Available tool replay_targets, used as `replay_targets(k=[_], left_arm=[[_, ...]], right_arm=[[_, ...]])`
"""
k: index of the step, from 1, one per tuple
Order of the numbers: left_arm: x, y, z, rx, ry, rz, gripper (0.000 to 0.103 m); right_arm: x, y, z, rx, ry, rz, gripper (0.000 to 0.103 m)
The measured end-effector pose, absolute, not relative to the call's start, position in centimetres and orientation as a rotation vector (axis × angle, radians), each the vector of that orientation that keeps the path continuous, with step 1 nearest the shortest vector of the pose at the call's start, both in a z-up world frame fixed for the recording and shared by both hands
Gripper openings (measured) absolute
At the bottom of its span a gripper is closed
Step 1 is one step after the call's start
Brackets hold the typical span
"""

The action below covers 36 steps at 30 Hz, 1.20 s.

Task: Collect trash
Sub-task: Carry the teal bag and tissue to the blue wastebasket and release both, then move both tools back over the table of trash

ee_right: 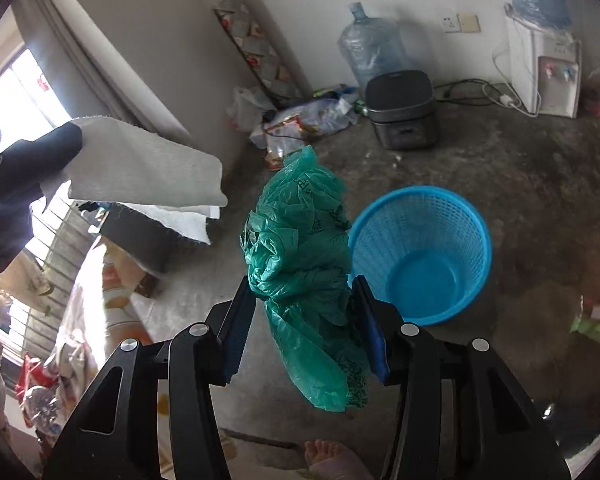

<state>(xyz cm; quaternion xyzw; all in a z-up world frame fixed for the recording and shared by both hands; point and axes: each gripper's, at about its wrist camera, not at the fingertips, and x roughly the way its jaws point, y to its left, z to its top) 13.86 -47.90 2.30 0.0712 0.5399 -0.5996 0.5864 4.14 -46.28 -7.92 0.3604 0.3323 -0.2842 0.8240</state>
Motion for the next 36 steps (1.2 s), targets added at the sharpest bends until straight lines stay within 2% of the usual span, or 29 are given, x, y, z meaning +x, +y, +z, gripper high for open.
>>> replay_targets(k=[6,7,9,10,12,14,18,21,28,30,36], left_arm=[[14.0,-56.1,-4.6,0.290,1.310,-1.338,0.002],[14.2,-57.1,-5.7,0.304,1.322,-1.329,0.006],[14.8,-58.8,-7.9,0.334,1.340,-1.277,0.024],[14.9,-59.2,-8.7,0.341,1.343,-1.252,0.034],[14.8,-59.3,-9.3,0.366,1.321,-1.228,0.037],[14.5,-59.1,-9.2,0.387,1.299,-1.237,0.046],[14.5,-58.2,-7.6,0.381,1.251,-1.249,0.047],[14.6,-57.4,-5.5,0.352,1.221,-1.261,0.053],[13.2,-55.1,-0.6,0.314,1.147,-1.288,0.054],[12.7,-53.7,1.5,0.297,1.109,-1.313,0.054],[11.6,-45.8,9.2,0.223,0.915,-1.358,0.064]], right_arm=[[5.4,-50.9,-13.0,0.814,0.754,-0.674,0.052],[5.2,-51.5,-13.8,0.816,0.763,-0.683,0.054],[5.7,-53.0,-15.7,0.822,0.802,-0.712,0.068],[5.6,-53.4,-16.6,0.827,0.824,-0.728,0.068],[5.0,-53.5,-17.4,0.839,0.843,-0.755,0.068],[4.3,-53.5,-17.5,0.849,0.834,-0.764,0.069],[3.7,-53.3,-16.1,0.836,0.785,-0.785,0.069],[3.6,-53.1,-14.3,0.817,0.734,-0.795,0.069],[2.7,-51.4,-8.5,0.733,0.610,-0.814,0.069],[2.4,-50.4,-6.7,0.693,0.581,-0.815,0.073],[1.7,-46.0,-1.2,0.554,0.472,-0.796,0.082]])
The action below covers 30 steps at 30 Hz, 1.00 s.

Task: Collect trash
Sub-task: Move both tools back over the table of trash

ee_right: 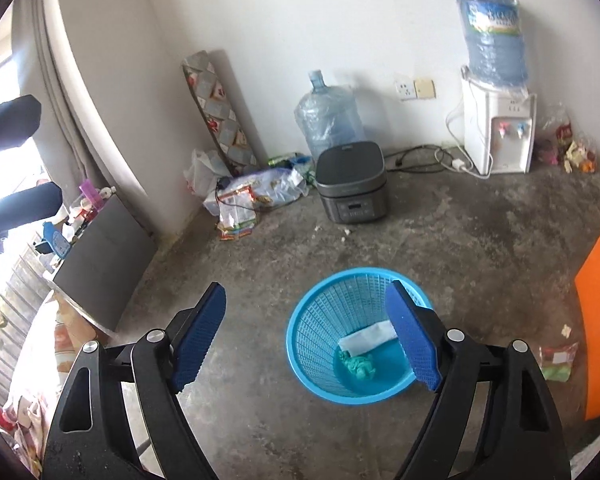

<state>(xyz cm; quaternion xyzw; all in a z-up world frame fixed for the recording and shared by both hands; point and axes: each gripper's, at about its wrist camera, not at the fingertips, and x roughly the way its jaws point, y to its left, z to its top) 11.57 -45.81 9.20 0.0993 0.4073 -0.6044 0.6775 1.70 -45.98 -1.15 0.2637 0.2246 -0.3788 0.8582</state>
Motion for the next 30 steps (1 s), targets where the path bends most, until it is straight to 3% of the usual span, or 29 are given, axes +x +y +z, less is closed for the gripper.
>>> replay_targets(k=[5,15,23,30], left_arm=[[10.9,-36.1,14.6,0.173,0.742,-1.308,0.082],[9.2,-13.2,18.6,0.075,0.539,-0.993,0.093],[5.9,0.8,14.3,0.026,0.597,-0.738,0.093],[0.6,3.3,8.3,0.068,0.673,-0.744,0.089]], right_arm=[[1.5,-41.0,3.9,0.404,0.370,-0.750,0.095],[2.8,-31.1,9.4,0.180,0.250,-0.418,0.095],[5.4,-24.3,8.5,0.167,0.377,-0.062,0.095],[5.9,-19.2,6.0,0.139,0.544,0.105,0.094]])
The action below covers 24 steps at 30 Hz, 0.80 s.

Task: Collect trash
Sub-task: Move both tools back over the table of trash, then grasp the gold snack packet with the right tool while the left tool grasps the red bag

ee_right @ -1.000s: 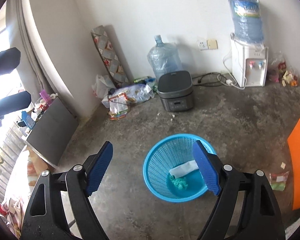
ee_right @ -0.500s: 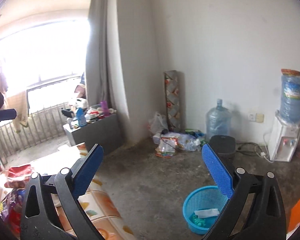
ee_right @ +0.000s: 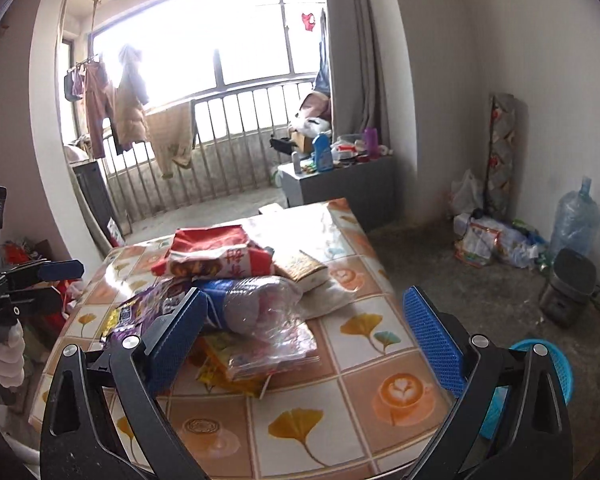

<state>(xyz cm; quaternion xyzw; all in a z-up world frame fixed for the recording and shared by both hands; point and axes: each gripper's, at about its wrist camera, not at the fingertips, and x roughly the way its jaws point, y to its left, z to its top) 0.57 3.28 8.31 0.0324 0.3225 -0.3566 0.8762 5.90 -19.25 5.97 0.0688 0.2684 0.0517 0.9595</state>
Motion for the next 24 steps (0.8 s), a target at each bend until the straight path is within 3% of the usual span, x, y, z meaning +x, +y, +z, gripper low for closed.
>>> replay_targets(k=[7,17,24], left_arm=[[-0.7,1.2,2.1,0.231,0.722,-0.619,0.067],[1.1,0.1,-2.6,0.336,0.756,-0.467,0.035],[2.2,-0.9,-3.7,0.383,0.774,-0.424,0.034]], right_arm=[[5.2,-16.0,2.5,0.220,0.747,0.181,0.085],[6.9,-15.1,-1.1,0.323,0.951,0.184,0.058],[7.6,-14.7,-1.9,0.335,0.992,0.172,0.044]])
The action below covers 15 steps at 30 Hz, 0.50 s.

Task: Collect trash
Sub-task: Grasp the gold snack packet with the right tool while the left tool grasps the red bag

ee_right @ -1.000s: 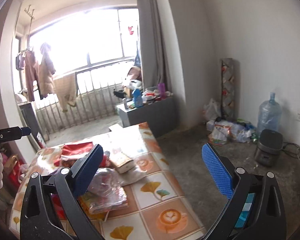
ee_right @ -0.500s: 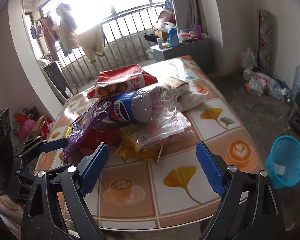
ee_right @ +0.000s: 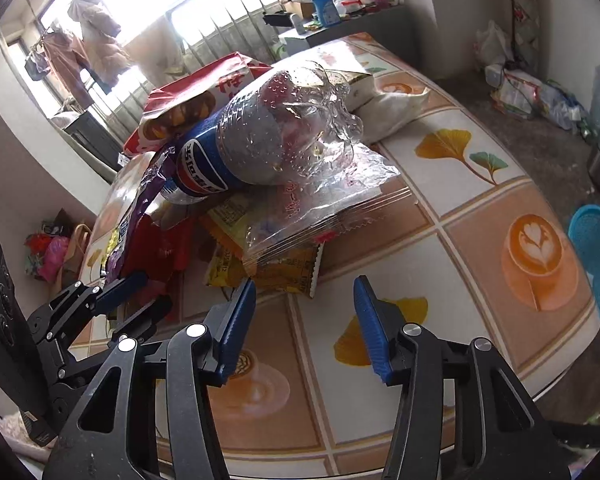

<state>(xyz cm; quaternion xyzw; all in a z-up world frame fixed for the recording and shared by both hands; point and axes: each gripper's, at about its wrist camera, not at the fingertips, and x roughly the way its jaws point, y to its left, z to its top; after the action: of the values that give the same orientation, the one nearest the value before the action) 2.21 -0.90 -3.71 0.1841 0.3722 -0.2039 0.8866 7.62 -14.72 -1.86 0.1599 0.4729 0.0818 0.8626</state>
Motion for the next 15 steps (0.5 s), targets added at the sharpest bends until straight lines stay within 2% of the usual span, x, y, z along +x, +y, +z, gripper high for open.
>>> replay_targets(k=[4,7,9,11,15], left_arm=[[3.2,-0.7,-4.3,0.377,0.828,-0.393,0.033],[3.4,-0.3,-4.3,0.356,0.839,-0.384,0.026],[3.4,-0.2,-4.4,0.342,0.846,-0.394,0.019],[3.3,-0.1,-4.4,0.337,0.847,-0.397,0.014],[3.1,0.1,-4.2,0.323,0.850,-0.412,0.010]], right_arm=[[7.8,-14.1,-1.9,0.313,0.996,0.171,0.038],[8.0,-13.8,-2.0,0.305,1.005,0.178,0.027],[8.1,-13.7,-2.2,0.298,1.014,0.177,0.015],[8.1,-13.9,-2.2,0.300,1.018,0.181,0.013],[8.0,-14.2,-2.2,0.310,1.026,0.191,0.009]])
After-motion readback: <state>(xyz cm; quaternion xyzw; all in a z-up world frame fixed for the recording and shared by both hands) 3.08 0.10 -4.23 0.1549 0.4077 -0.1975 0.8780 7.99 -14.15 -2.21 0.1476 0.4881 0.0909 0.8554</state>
